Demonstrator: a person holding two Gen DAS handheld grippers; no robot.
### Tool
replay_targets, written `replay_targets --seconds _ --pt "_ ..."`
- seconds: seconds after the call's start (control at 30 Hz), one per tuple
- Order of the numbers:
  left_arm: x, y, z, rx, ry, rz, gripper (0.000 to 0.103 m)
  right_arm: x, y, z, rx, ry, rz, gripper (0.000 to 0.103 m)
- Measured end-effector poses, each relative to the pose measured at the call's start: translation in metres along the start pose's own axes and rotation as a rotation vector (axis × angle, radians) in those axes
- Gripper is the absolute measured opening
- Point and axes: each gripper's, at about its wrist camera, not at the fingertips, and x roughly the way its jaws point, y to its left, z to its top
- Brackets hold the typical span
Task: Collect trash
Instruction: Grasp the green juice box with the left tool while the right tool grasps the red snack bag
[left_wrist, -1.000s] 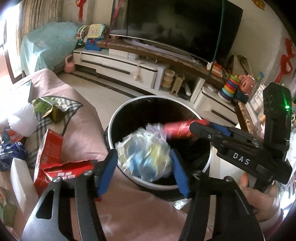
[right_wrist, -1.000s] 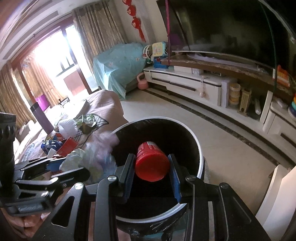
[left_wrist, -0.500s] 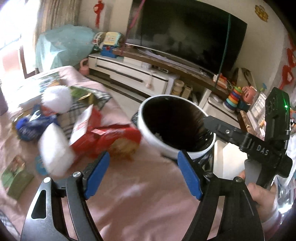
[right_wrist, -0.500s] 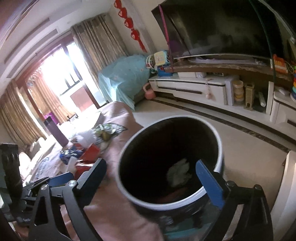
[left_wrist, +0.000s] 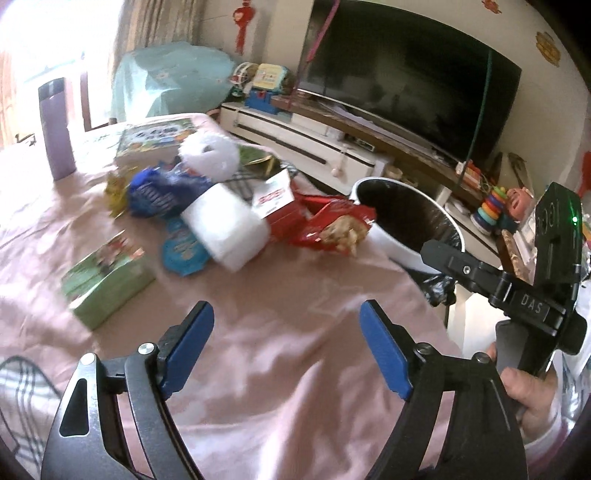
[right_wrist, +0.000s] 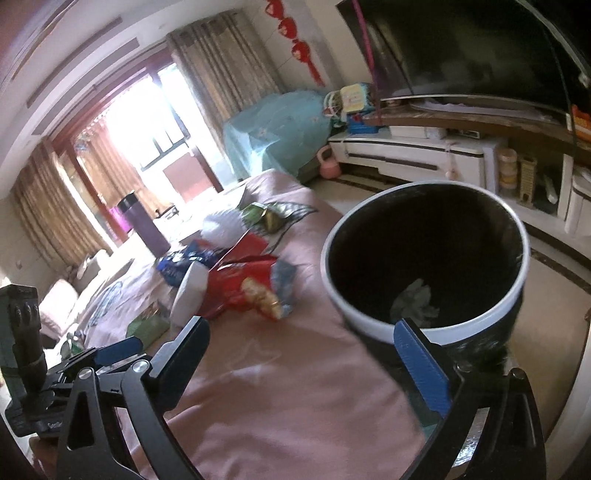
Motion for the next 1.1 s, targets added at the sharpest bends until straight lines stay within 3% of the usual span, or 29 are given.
replay_targets --seconds 0.57,0.93,1.1 --pt "-0.019 0.08 -0.008 -0.005 -0.015 0.113 0.093 0.031 0.043 -0.003 -0.135 0.028 -0.008 0.101" --pt "0.009 0.119 0.014 0.111 0.041 0.199 0.095 0.049 0.045 0.012 -0.161 0.034 0.011 0.101" --pt "0.028 0.133 0.019 0.12 0.089 0.199 0.095 0.063 0.044 0.016 -0.162 0.062 0.035 0.1"
